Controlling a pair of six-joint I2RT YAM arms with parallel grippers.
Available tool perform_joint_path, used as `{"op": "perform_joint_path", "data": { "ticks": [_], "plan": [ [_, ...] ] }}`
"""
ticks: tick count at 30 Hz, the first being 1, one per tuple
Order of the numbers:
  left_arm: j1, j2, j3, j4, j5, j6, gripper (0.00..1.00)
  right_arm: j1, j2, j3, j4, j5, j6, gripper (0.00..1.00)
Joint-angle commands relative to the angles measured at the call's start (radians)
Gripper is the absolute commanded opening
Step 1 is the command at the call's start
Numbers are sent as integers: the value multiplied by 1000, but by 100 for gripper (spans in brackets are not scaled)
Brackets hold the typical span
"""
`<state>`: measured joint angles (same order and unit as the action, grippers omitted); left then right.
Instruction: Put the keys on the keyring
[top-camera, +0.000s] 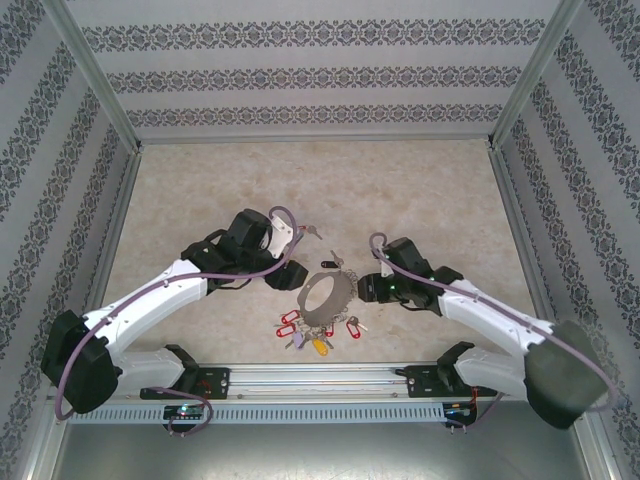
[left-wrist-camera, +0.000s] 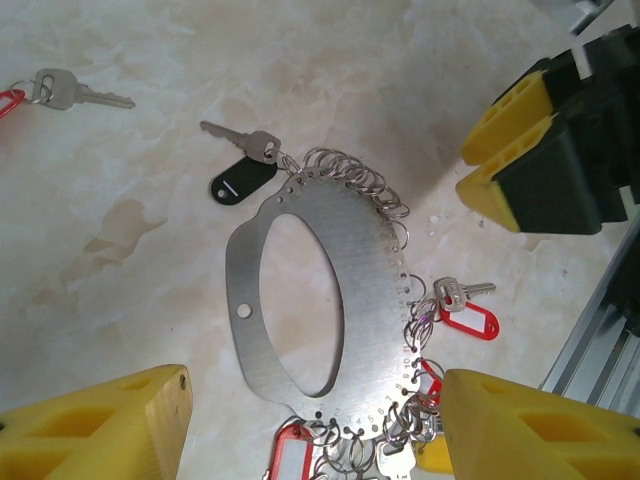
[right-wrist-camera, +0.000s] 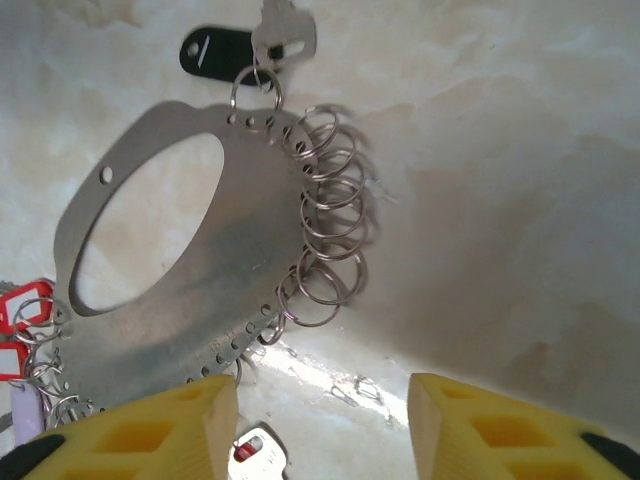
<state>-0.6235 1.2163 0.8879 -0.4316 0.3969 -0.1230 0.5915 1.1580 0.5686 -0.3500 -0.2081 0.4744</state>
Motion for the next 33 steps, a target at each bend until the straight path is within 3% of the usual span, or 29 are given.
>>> {"op": "perform_joint_path", "data": {
  "ticks": [1,15,33],
  "plan": [
    [32,-39,-20,46,33,-23,67,40,64,60,8,-1,-43,46],
    [85,-68,-30,78,97,-21,66,119,287,204,-98,98,-91,36],
    [93,-80,-42,91,91,-32,66,141,412,238,-101,140,-120,22]
  ]
}}
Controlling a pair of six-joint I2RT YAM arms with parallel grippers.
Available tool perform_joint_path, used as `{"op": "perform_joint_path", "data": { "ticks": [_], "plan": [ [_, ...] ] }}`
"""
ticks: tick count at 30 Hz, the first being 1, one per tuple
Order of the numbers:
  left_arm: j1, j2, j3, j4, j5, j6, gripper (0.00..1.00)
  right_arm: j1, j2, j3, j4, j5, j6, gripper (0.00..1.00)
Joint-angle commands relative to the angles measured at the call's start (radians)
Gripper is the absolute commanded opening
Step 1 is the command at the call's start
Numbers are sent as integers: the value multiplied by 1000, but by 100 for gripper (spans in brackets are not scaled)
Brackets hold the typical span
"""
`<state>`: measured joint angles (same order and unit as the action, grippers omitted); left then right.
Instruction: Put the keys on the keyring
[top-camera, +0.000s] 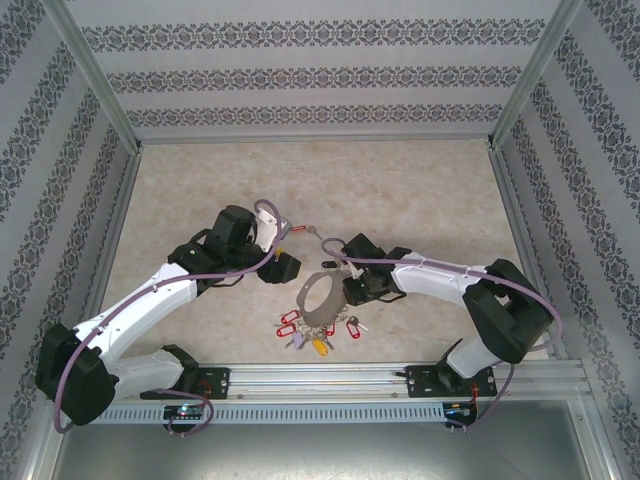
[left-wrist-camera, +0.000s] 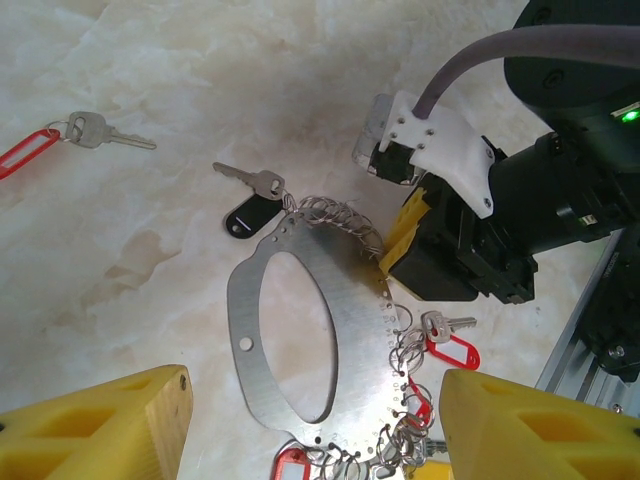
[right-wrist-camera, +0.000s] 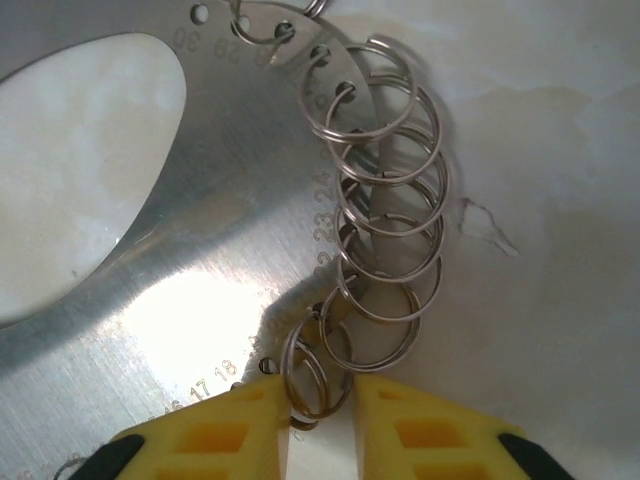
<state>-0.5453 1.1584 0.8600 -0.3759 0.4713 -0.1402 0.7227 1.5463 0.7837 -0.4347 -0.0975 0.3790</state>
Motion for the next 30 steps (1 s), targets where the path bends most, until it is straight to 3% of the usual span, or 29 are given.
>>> {"op": "perform_joint_path", "data": {
  "ticks": [1,10,20,27,30],
  "plan": [
    [16,-23,-16,35,15,-15,66,12,30,27,-17,31,-27,21],
    [20,-28,-18,35,13,-16,66,26,-18,42,-29,36,-50,0],
    [21,-44,-25,37,16,-26,66,28,-216,-24,46,-53,-113,0],
    [19,-63,-47,91,123,-40,65,27,-386,-101,267,-281,-133,0],
    [20,-78,-54,104,165,-34,68,32,-480,-136,339,-347,-161,0]
  ]
}}
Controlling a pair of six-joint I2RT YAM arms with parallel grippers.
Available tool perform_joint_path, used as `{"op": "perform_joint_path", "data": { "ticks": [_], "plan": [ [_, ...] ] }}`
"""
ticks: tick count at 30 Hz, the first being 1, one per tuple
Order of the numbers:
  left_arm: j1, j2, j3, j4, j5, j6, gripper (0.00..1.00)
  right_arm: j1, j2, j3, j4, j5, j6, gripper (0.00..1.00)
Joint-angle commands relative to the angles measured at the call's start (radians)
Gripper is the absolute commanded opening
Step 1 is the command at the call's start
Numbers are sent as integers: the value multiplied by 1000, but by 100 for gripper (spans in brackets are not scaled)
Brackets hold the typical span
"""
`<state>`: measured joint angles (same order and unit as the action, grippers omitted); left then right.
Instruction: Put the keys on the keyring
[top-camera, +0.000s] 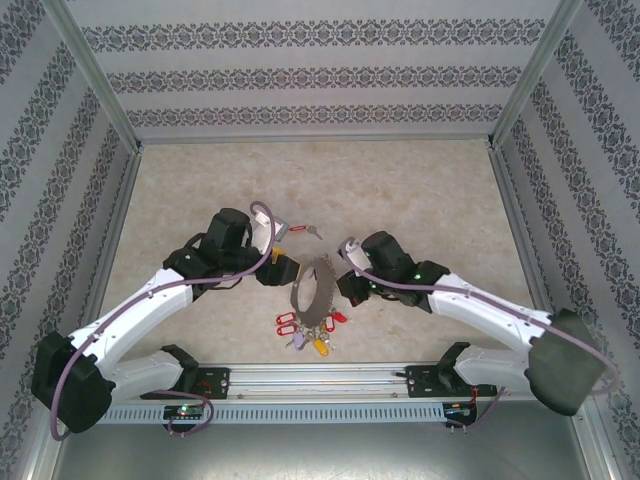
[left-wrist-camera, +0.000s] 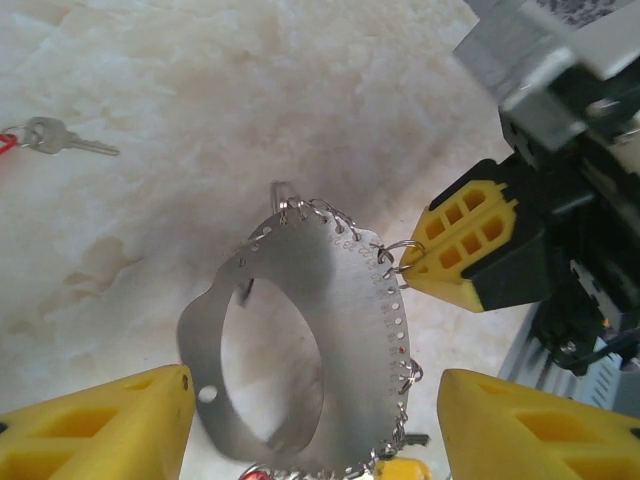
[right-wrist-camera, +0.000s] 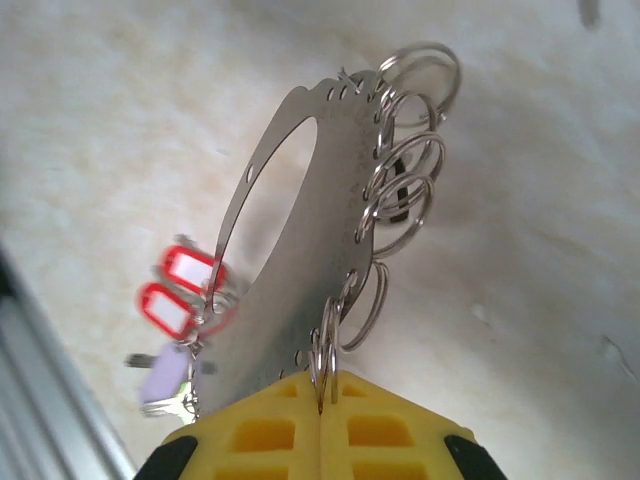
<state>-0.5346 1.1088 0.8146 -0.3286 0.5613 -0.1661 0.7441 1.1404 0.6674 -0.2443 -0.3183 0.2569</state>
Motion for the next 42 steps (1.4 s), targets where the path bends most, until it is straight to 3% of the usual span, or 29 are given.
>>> {"op": "perform_joint_path", "data": {
  "ticks": [1,8,13,17,29,31,33,35,42],
  "plan": [
    [10,-33,-4,49,73,1,70,12,-103,-27,158,-138,-55,0],
    [10,-27,-3,28,52,19,89,8,-195,-28,176,-215,-143,0],
    [9,-41,-12,22,83,15,89,-18,-216,-35,239,-266,-126,0],
    [7,-98,-61,116,211,-45,86,-57,-230,-42,274,-296,-98,0],
    [-7,-67,-97,273,403,-141,50,-92,-237,-43,332,-328,-46,0],
    [-7,-64,-99,287,418,-145,37,-92,-237,-42,340,-333,-41,0],
    [-7,-66,-96,295,429,-143,13,-92,-240,-38,340,-340,-41,0],
    [-8,-79,-94,289,415,-132,0,-90,-249,-41,331,-335,-46,0],
    [-7,-111,-78,297,443,-126,0,-76,-313,-85,270,-282,-76,7]
  ]
}}
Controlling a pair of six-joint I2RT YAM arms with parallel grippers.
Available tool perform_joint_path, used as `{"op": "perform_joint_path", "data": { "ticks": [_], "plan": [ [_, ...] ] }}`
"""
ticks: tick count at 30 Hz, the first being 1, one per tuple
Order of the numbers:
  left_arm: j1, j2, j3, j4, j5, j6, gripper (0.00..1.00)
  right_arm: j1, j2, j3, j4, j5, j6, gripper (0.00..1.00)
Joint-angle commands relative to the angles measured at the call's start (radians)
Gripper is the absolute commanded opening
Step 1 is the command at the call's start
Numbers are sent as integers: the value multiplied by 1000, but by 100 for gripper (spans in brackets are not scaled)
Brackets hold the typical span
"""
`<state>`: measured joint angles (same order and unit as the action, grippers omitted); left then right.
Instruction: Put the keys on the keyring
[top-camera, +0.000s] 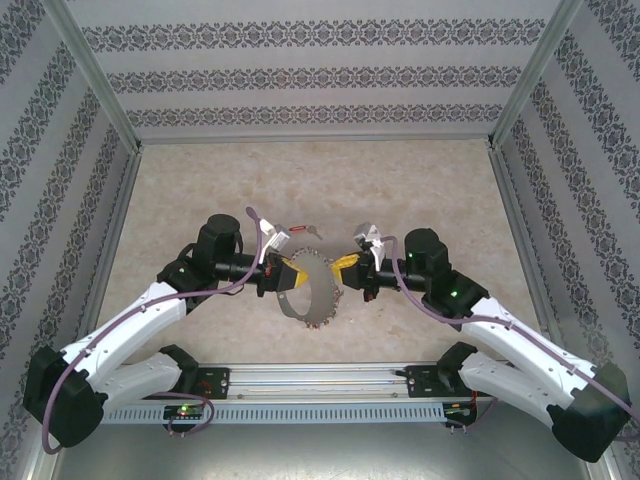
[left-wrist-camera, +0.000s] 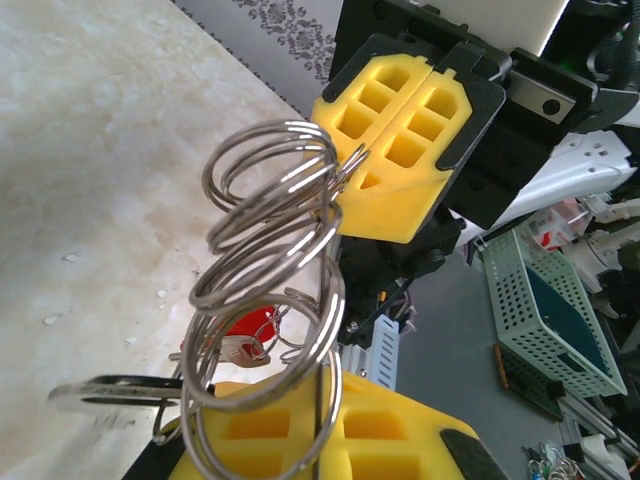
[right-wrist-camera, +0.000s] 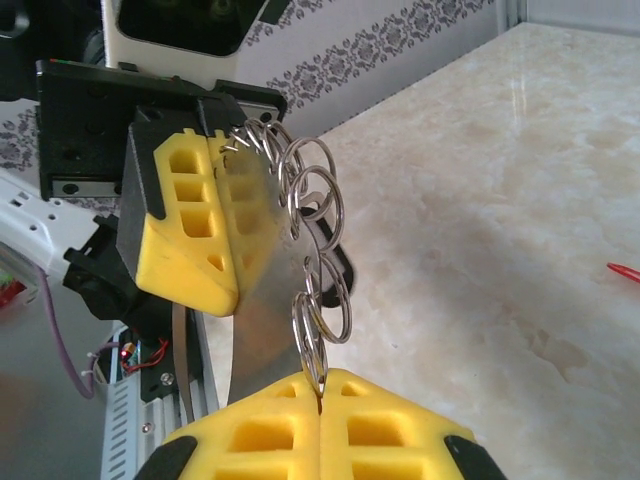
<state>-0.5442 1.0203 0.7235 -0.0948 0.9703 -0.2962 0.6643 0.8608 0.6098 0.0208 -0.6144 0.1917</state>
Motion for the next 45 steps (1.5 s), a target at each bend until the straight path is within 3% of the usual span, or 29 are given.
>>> {"op": "perform_joint_path", "data": {
  "ticks": [1,12,19,39,45],
  "plan": [
    [3,-20,15,70,44,1,0,4,-39,-31,2,16,-13,7],
    [2,-19,24,147,118,-54,0,39,-70,-37,-15,40,-64,15],
    [1,-20,31,143,128,-61,0,91,-92,-14,-70,150,-142,0],
    [2,0,65,91,232,-53,0,116,-166,-6,7,152,-170,0],
    [2,14,99,8,225,-11,0,119,-180,-27,91,147,-148,0]
  ]
}}
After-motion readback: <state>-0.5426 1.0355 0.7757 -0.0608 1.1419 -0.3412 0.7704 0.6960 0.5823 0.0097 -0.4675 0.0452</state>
